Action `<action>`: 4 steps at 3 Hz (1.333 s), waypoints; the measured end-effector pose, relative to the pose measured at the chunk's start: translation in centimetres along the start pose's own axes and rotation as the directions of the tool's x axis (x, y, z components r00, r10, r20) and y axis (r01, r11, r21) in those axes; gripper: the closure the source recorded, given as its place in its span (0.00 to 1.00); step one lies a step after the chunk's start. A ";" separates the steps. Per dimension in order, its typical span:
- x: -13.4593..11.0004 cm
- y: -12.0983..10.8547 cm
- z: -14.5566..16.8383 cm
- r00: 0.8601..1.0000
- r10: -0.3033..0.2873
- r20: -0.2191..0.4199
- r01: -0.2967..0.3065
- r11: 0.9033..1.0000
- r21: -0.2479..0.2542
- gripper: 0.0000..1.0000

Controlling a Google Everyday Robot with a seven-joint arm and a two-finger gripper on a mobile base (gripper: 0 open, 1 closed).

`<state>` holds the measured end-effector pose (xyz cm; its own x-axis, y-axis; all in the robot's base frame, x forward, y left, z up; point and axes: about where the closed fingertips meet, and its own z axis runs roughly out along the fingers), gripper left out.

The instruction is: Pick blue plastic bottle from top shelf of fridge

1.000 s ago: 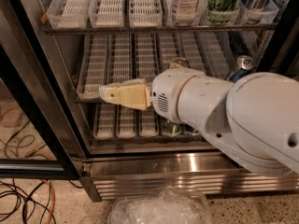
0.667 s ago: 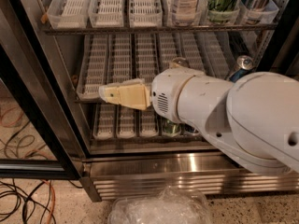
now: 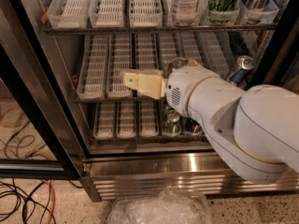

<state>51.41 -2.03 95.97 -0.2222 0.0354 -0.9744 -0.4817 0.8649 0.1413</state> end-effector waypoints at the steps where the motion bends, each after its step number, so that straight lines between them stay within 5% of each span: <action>1: 1.7 -6.5 -1.3 0.999 -0.004 0.045 -0.003 0.989 0.145 0.00; 2: 2.3 -9.1 -2.5 0.996 0.034 0.079 -0.049 0.979 0.199 0.00; 3: 2.1 -8.8 -2.5 0.996 0.026 0.085 -0.042 0.980 0.193 0.00; 4: 2.0 -10.3 -3.6 0.991 0.009 0.134 -0.040 0.972 0.233 0.00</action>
Offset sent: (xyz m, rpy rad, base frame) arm 0.0161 -0.0503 -0.0169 -0.0063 -0.0306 -0.1204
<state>52.87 -12.68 93.24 -0.1111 0.1095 -0.9878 -0.2617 0.9556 0.1354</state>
